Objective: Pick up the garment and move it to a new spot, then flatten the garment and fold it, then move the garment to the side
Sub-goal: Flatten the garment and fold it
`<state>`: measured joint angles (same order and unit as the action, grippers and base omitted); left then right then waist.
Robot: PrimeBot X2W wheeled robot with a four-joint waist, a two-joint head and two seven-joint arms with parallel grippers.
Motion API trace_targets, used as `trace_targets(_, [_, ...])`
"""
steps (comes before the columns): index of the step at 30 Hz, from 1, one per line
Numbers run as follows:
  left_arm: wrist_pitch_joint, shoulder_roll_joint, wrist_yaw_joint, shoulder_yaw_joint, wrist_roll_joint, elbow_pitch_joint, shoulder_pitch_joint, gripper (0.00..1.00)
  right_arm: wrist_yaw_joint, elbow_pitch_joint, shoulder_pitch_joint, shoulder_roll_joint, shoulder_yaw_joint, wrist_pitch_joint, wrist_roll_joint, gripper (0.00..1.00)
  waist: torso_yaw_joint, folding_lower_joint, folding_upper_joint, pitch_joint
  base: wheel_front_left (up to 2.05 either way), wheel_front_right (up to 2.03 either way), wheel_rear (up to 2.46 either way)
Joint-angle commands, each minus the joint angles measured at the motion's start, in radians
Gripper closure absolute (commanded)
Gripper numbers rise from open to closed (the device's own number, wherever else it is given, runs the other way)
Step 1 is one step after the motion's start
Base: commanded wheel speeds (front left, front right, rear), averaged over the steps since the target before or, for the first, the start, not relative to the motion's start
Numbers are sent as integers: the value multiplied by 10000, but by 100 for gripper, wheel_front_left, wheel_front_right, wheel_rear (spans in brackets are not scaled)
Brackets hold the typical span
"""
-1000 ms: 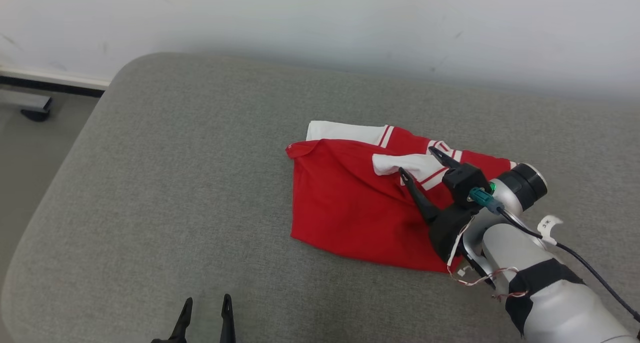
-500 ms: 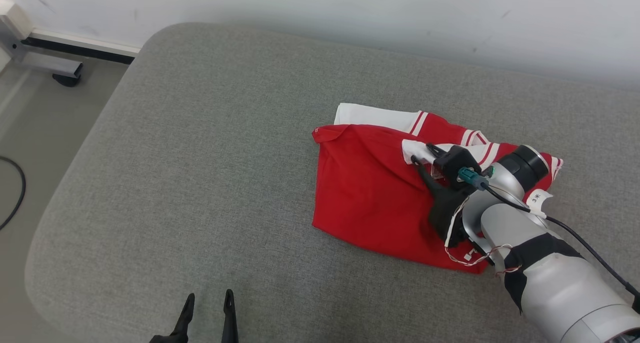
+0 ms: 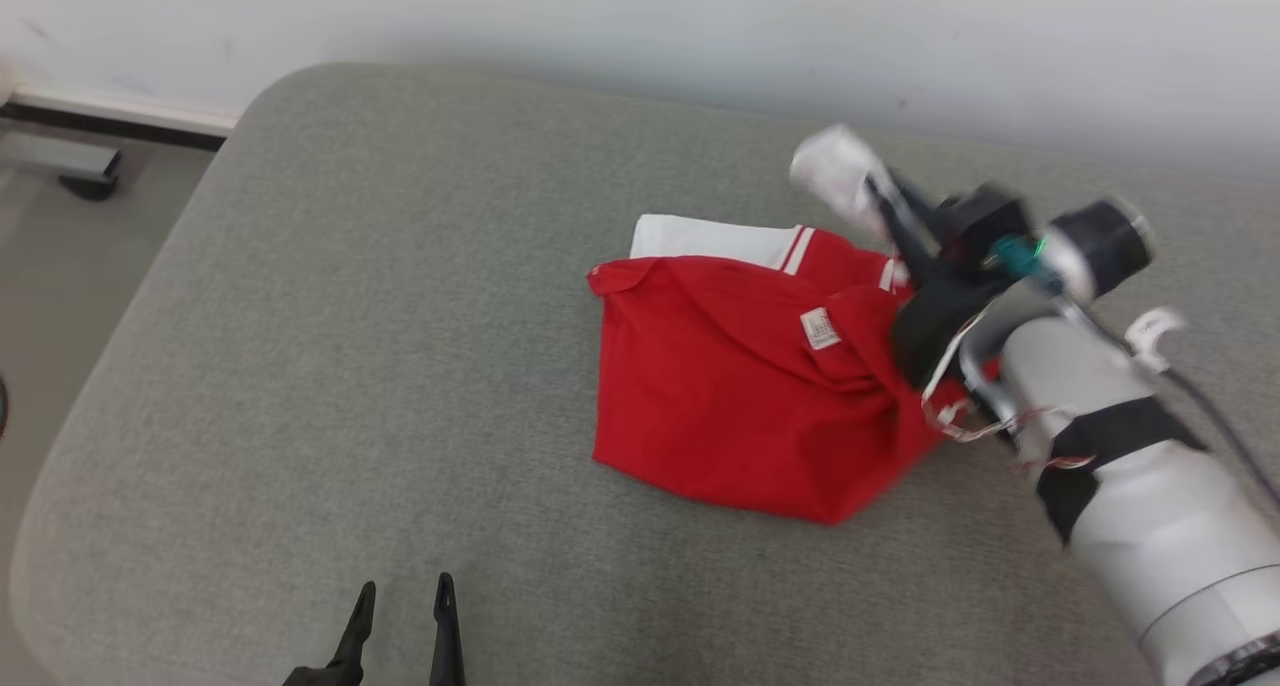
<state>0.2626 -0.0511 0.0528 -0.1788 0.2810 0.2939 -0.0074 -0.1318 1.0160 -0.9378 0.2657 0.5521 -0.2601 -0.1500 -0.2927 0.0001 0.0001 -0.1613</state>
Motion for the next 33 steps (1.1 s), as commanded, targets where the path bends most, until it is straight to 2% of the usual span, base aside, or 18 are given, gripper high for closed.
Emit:
trace_targets(1, [31, 12, -17, 85, -120, -7, -76, 0, 26, -649, 184, 206, -470, -49, -40, 100, 329, -1, -1, 214, 0, 0, 0])
trace_targets(5, [33, 12, -81, 232, -251, 42, 6, 0, 26, -2313, 1225, 647, -2038, -48, 74, 100, 841, -1, -1, 503, 0, 0, 0])
trace_targets(9, [31, 10, -159, 413, -299, 112, 156, 0, 26, -3604, 2540, 712, -3366, -50, 274, 100, 1431, -1, -1, 821, 0, 0, 0])
trace_targets(14, [33, 7, -263, 605, -400, 161, 282, 0, 26, -4349, 4232, 488, -4647, -52, 500, 100, 2132, -1, -1, 1080, 0, 0, 0])
trace_targets(16, [31, 10, -288, 628, -416, 179, 283, 0, 26, -4384, 4526, 422, -4843, -53, 616, 100, 2248, -1, -1, 1122, 0, 0, 0])
trace_targets(17, [31, 9, -325, 646, -431, 201, 280, 0, 26, -4316, 5043, 290, -5276, -54, 759, 91, 2456, -1, -1, 1163, 0, 0, 0])
trace_targets(18, [31, 9, -339, 645, -460, 223, 280, 0, 26, -4235, 5262, 260, -5469, -52, 871, 76, 2542, -1, -1, 1178, 0, 0, 0])
trace_targets(19, [31, 9, -339, 645, -460, 223, 280, 0, 26, -4235, 5262, 260, -5469, -52, 871, 76, 2542, -1, -1, 1178, 0, 0, 0])
trace_targets(20, [31, 10, -315, 665, -462, 243, 291, 0, 26, -4139, 5432, 193, -5642, -54, 948, 62, 2629, -1, -1, 1191, 0, 0, 0])
trace_targets(21, [31, 9, -342, 678, -498, 277, 271, 0, 26, -3952, 5714, 115, -6015, -56, 1117, 7, 2747, -1, -1, 1200, 0, 0, 0])
trace_targets(22, [31, 9, -371, 688, -522, 310, 273, 0, 26, -3876, 5821, 53, -6193, -54, 1201, 0, 2791, -1, -1, 1212, 0, 0, 0])
trace_targets(29, [31, 9, -452, 744, -602, 426, 368, 0, 26, -3508, 6465, -344, -7303, -55, 1595, 0, 2919, -1, -1, 1287, 0, 0, 0])
trace_targets(33, [31, 9, -494, 750, -624, 436, 442, 0, 26, -3529, 6563, -483, -7364, -55, 1782, 0, 2884, -1, -1, 1284, 0, 0, 0])
